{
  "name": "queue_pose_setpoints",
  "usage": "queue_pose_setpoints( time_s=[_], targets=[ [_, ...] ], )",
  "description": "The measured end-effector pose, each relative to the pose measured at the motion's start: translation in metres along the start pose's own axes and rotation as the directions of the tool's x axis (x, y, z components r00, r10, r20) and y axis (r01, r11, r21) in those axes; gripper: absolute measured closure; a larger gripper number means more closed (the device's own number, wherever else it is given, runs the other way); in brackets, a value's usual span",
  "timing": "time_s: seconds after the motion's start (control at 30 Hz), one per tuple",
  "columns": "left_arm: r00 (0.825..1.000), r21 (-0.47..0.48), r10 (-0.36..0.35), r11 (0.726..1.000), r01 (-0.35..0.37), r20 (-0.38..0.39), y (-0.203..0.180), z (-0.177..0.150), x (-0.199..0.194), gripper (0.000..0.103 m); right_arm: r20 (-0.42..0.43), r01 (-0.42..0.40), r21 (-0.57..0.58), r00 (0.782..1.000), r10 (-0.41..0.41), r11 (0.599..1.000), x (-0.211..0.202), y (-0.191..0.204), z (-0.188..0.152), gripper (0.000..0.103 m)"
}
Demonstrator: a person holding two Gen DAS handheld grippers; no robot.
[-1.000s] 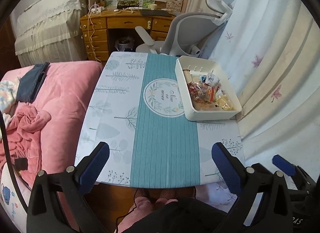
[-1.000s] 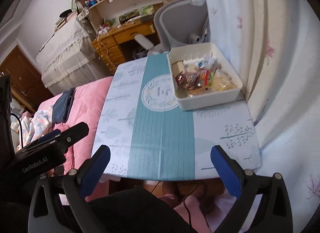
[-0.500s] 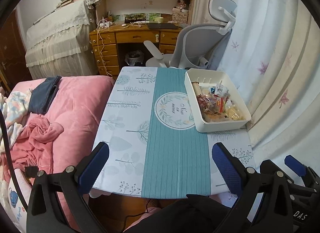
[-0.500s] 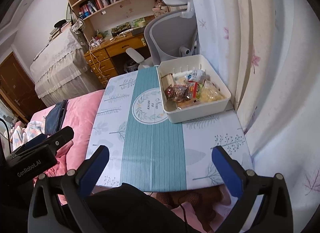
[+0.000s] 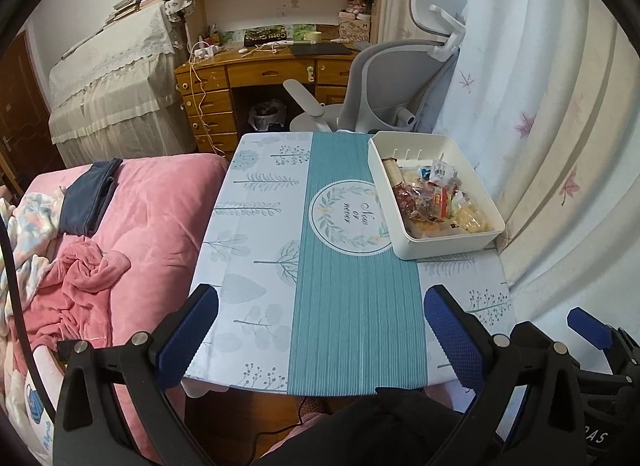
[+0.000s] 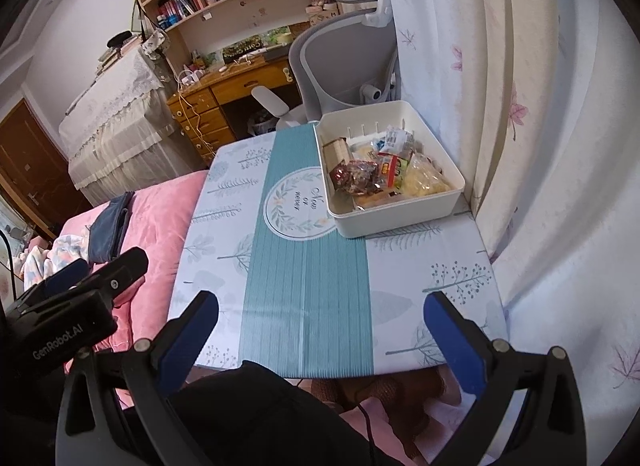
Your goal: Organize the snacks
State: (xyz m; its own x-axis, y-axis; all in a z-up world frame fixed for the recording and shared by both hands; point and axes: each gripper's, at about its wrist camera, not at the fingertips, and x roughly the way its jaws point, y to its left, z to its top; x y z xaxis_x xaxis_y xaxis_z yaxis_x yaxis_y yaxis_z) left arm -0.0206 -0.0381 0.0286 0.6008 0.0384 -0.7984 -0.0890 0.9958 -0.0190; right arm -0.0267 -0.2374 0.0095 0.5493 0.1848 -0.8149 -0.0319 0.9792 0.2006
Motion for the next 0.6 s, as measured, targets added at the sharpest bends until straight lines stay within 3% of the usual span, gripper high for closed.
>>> queue_pose_setpoints(
  time_s=[0.6],
  targets=[
    [0.999, 0.032, 0.002, 0.999, -0.001, -0.034, -0.019, 0.001, 0.012, 0.001, -0.061, 0.034, 0.006, 0.998, -0.034, 0.999, 0.009, -0.014, 0.002, 0.000]
  ],
)
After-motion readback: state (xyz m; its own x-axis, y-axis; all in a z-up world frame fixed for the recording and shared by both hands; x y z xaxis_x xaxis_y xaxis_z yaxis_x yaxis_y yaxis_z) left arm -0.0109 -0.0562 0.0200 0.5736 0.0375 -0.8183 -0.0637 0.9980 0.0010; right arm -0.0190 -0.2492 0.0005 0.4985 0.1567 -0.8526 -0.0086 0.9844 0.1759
